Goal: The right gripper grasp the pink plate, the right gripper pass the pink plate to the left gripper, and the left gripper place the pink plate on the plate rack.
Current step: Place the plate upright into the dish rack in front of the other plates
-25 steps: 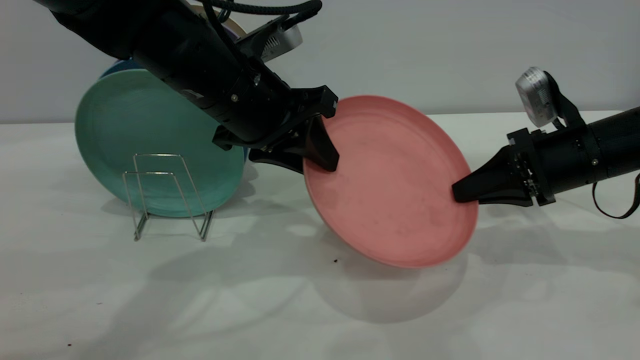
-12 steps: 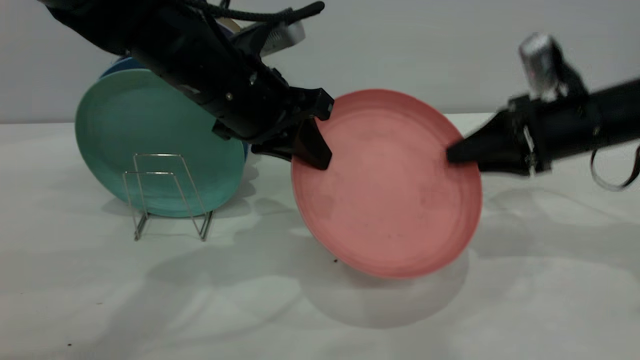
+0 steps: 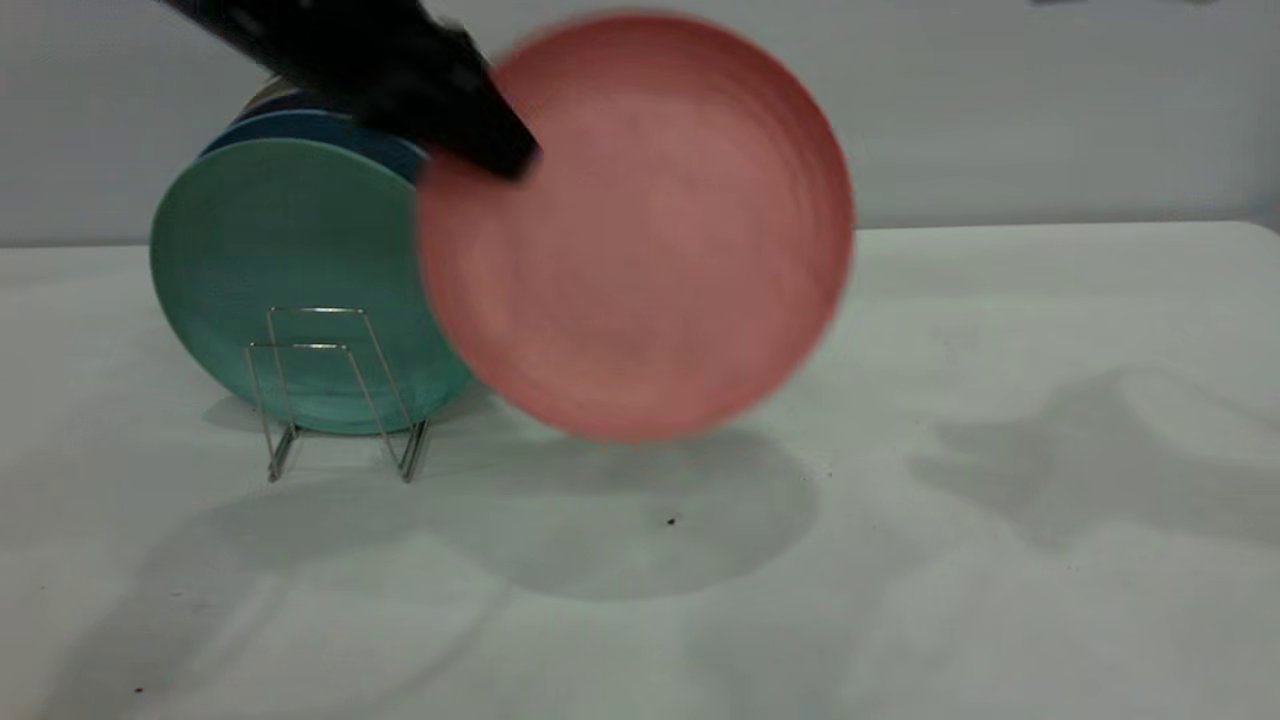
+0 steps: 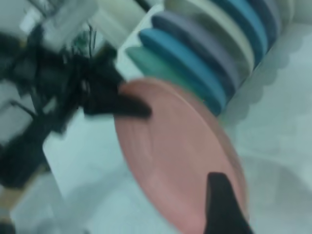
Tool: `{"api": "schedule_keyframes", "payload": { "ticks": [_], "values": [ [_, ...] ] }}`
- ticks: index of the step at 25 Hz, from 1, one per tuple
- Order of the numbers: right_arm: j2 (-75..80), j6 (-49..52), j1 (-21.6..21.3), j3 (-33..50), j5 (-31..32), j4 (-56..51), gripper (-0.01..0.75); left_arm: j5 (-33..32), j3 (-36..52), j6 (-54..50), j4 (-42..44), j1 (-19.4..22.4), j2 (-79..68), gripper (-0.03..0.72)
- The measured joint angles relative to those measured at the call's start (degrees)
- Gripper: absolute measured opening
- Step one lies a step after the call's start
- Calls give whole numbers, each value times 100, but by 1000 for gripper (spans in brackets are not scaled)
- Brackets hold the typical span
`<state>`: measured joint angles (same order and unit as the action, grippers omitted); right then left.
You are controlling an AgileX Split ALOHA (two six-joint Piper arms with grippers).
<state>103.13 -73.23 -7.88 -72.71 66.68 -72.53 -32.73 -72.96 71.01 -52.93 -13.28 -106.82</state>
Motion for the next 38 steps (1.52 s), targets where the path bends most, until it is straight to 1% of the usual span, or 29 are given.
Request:
{"api": "schedule_keyframes", "payload": {
  "ticks": [4, 6, 9, 11, 13, 16, 17, 21, 26, 29, 31, 35, 38],
  "values": [
    [-1142, 1104, 0, 4, 133, 1142, 349, -292, 0, 641, 559, 416, 772, 67],
    [-1688, 1756, 0, 41, 187, 1791, 328, -343, 0, 713, 956, 613, 1109, 67],
    [-2454, 2686, 0, 314, 230, 2528, 318, -430, 0, 754, 1906, 863, 1444, 67],
    [-2965, 3088, 0, 669, 257, 2875, 316, -482, 0, 768, 2652, 936, 1577, 66],
    [-3558, 3283, 0, 1110, 280, 3157, 316, -520, 0, 781, 3414, 967, 1621, 66],
    [-4448, 3483, 0, 1895, 319, 3479, 316, -540, 0, 944, 4176, 973, 1621, 66],
    [-4711, 3557, 0, 2183, 331, 3586, 316, -540, 0, 1050, 4272, 973, 1621, 66],
    [-5895, 3947, 0, 3233, 160, 3947, 316, -310, 0, 1841, 4333, 973, 1609, 66],
    [-7260, 4290, 0, 4187, -75, 4336, 316, 97, 0, 2780, 3970, 973, 1446, 66],
    [-7988, 4370, 0, 4456, -116, 4509, 316, 313, 0, 3281, 3674, 973, 1395, 66],
    [-8393, 4447, 0, 4490, -111, 4581, 316, 396, 0, 3532, 3480, 973, 1387, 66],
    [-8930, 4508, 0, 4508, -42, 4697, 316, 406, 0, 3904, 3081, 973, 1383, 66],
    [-9203, 4592, 0, 4510, 0, 4936, 316, 406, 0, 4073, 2936, 973, 1346, 66]
  ]
}}
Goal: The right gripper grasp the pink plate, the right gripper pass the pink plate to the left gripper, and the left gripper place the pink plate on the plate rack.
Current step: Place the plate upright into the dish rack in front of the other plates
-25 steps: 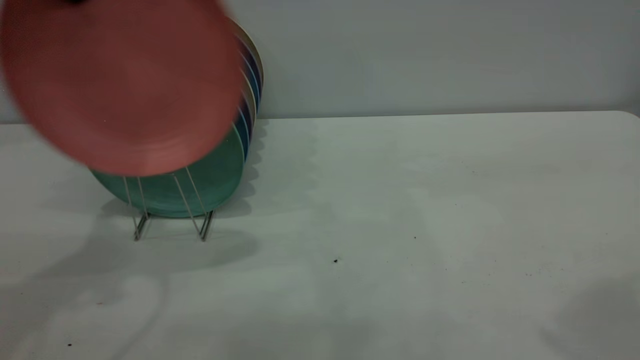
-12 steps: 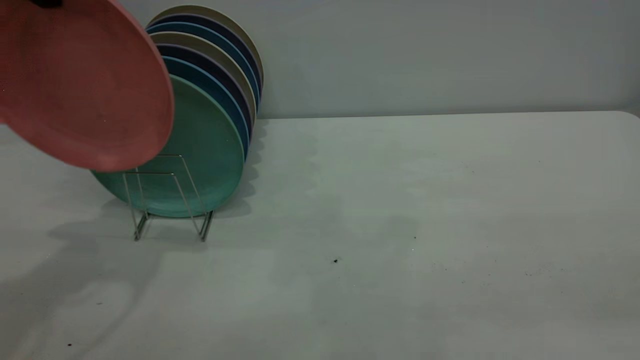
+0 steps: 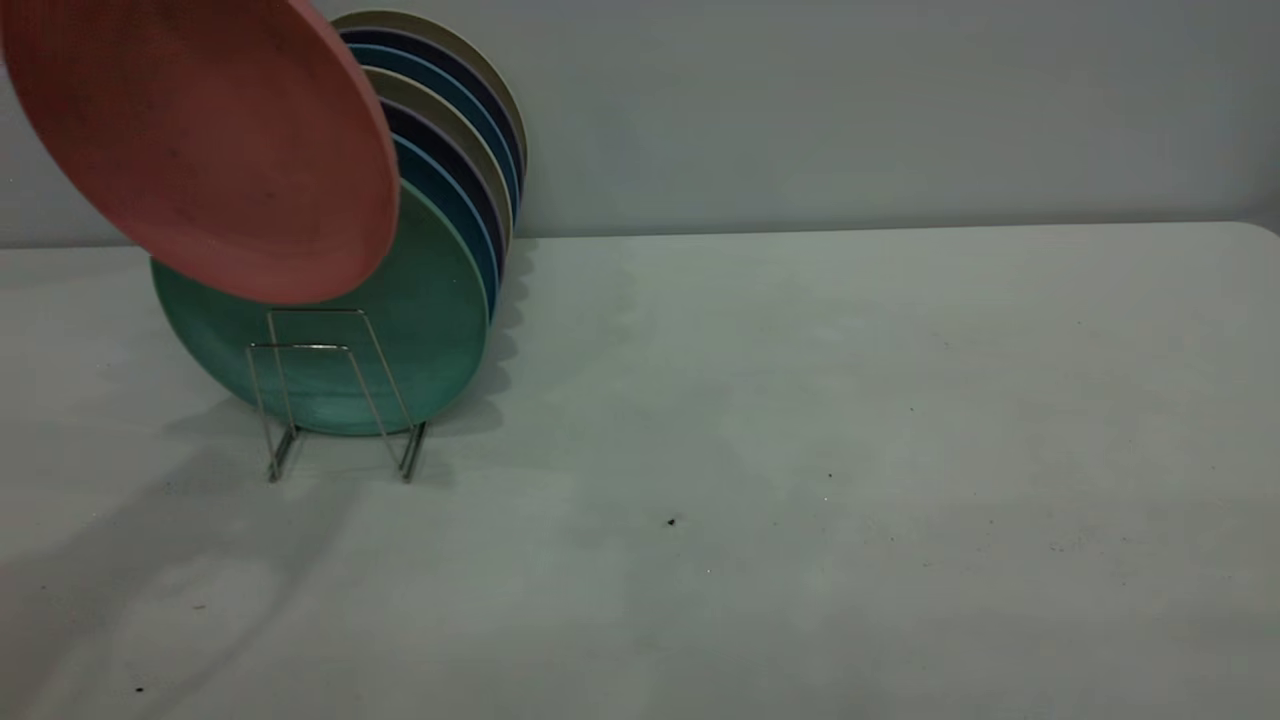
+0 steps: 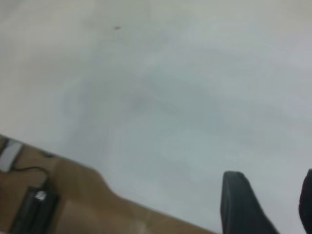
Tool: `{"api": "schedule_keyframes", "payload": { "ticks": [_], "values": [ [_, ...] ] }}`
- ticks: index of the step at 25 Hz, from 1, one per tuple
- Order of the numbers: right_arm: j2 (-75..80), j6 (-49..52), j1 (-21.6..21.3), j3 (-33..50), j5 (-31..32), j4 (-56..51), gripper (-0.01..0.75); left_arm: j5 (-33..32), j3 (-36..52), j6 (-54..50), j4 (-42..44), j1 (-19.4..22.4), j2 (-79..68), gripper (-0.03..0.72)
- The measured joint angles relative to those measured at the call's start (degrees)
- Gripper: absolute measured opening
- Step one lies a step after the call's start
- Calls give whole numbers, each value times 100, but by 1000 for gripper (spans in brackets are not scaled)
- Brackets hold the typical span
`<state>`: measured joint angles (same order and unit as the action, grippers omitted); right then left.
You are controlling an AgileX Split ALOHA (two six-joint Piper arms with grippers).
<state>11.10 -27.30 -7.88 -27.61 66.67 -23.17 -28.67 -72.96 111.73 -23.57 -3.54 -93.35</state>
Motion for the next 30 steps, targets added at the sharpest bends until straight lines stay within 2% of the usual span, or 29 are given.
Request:
{"api": "schedule_keyframes", "payload": {
  "ticks": [7, 30],
  "values": [
    [-86, 683, 0, 6, -55, 614, 315, 114, 0, 139, -29, -18, -360, 66],
    [-86, 740, 0, 6, -80, 636, 314, 359, 0, -92, -70, -18, -964, 66]
  ]
}}
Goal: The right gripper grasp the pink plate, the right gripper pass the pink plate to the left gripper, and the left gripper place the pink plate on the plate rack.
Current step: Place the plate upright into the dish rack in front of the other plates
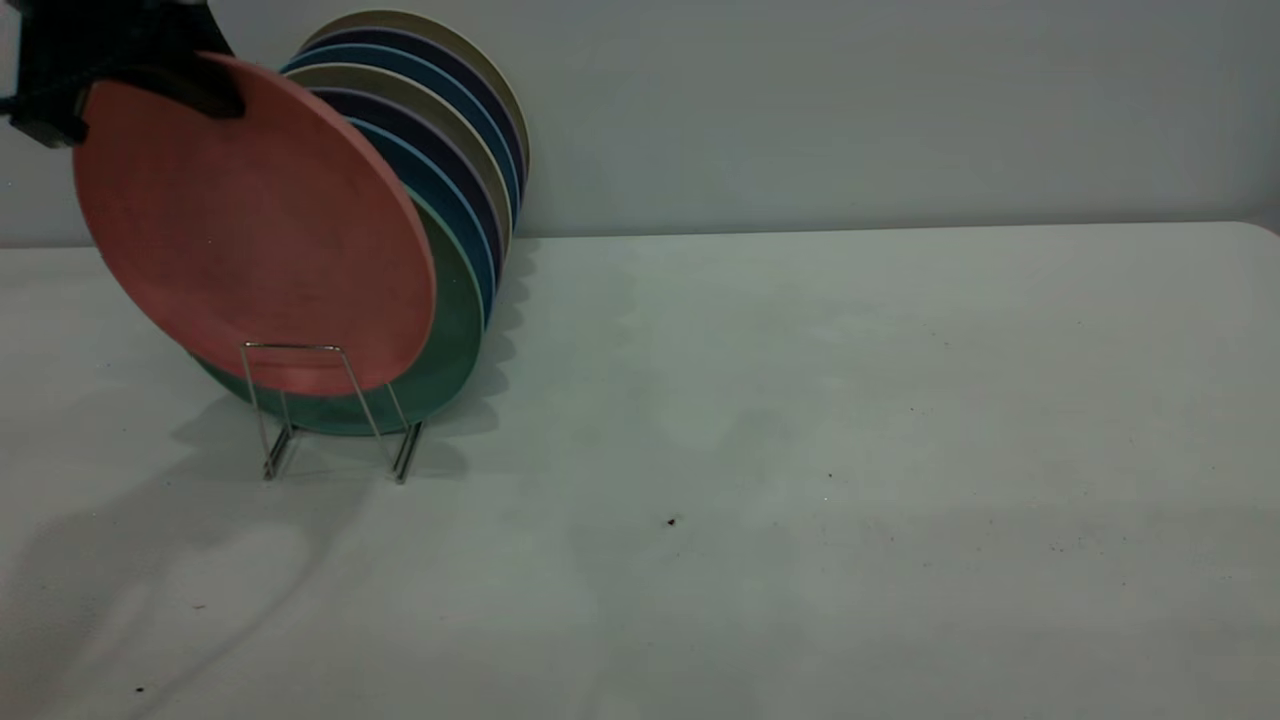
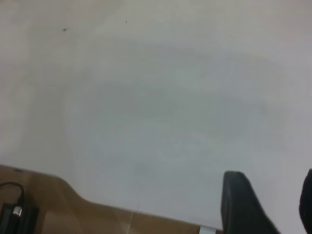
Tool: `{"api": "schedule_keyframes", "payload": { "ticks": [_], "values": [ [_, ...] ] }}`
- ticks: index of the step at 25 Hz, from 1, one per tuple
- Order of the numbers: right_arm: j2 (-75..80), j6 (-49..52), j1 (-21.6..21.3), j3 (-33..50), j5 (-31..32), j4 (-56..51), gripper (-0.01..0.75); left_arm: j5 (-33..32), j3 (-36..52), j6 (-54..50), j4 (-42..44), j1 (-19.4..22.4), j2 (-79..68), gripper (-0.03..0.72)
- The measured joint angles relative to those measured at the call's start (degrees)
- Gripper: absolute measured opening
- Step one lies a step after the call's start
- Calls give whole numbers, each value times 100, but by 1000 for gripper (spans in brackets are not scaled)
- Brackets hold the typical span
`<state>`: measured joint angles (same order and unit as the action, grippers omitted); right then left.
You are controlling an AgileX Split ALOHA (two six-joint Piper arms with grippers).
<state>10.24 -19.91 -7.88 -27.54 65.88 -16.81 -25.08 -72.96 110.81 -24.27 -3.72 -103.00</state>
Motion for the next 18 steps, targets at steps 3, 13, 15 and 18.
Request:
{"api": "schedule_keyframes", "payload": {
  "ticks": [3, 13, 15, 18],
  "values": [
    [0, 0, 0, 0, -4, 0, 314, 21, 0, -252, 5, 0, -42, 68],
    [0, 2, 0, 0, -7, 0, 314, -27, 0, -569, 11, 0, -78, 200],
    [0, 2, 0, 0, -7, 0, 314, -46, 0, -706, 11, 0, -78, 260],
    [0, 2, 0, 0, -7, 0, 314, -46, 0, -833, 11, 0, -78, 316]
  ]
}}
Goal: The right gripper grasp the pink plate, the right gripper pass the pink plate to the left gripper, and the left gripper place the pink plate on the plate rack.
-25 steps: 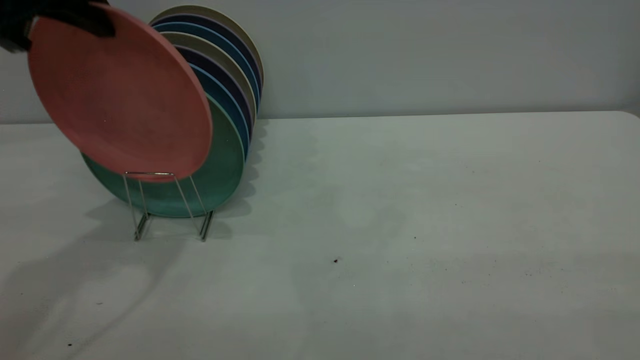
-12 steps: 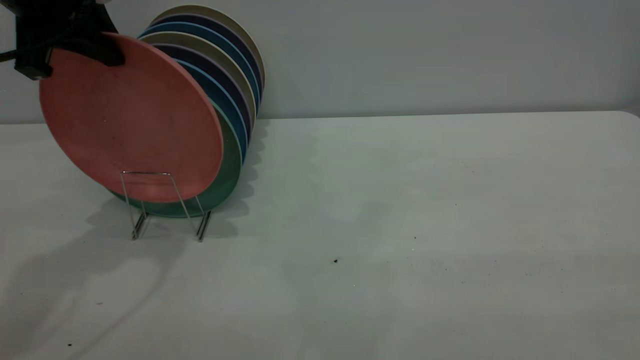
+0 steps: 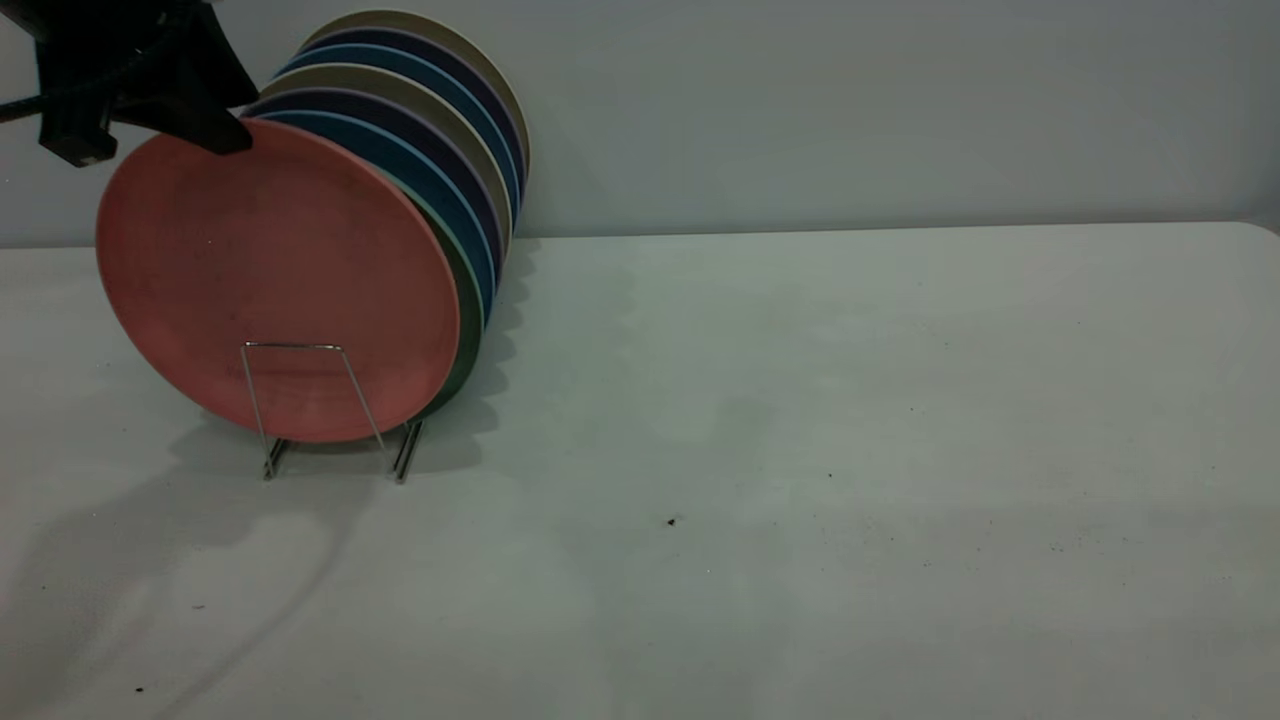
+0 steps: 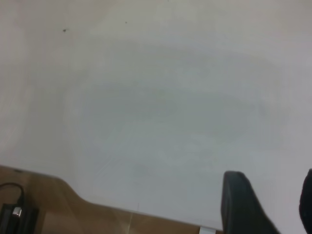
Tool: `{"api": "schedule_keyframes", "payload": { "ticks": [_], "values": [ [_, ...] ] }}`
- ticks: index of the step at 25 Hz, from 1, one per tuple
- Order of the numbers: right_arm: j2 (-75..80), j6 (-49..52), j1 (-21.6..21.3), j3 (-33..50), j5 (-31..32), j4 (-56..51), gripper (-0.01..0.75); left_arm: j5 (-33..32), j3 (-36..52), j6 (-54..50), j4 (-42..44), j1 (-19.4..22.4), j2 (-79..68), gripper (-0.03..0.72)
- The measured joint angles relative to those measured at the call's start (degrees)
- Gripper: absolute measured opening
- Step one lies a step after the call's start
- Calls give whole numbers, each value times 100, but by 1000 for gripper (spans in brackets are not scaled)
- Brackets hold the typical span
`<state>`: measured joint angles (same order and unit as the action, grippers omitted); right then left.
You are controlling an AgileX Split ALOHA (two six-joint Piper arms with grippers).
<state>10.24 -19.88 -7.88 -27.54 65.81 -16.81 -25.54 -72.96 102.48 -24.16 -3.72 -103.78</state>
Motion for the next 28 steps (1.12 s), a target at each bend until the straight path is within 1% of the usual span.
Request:
{"api": "schedule_keyframes", "payload": {
  "ticks": [2, 5, 15, 18, 22, 26, 28],
  "values": [
    [0, 0, 0, 0, 0, 0, 314, -40, 0, -18, 0, 0, 0, 336],
    [0, 0, 0, 0, 0, 0, 314, -142, 0, -35, 0, 0, 0, 347],
    [0, 0, 0, 0, 0, 0, 314, -216, 0, -321, 11, 0, 0, 350],
    [0, 0, 0, 0, 0, 0, 314, -261, 0, -555, 17, 0, 37, 350],
    [0, 85, 0, 0, -6, 138, 314, -701, 0, -1430, 40, 0, 487, 350],
    [0, 538, 9, 4, -26, 495, 314, -1415, 0, -2959, 115, 0, 1448, 350],
    [0, 762, 154, 4, -40, 703, 314, -1900, 0, -3769, 296, 0, 1927, 350]
  ]
}}
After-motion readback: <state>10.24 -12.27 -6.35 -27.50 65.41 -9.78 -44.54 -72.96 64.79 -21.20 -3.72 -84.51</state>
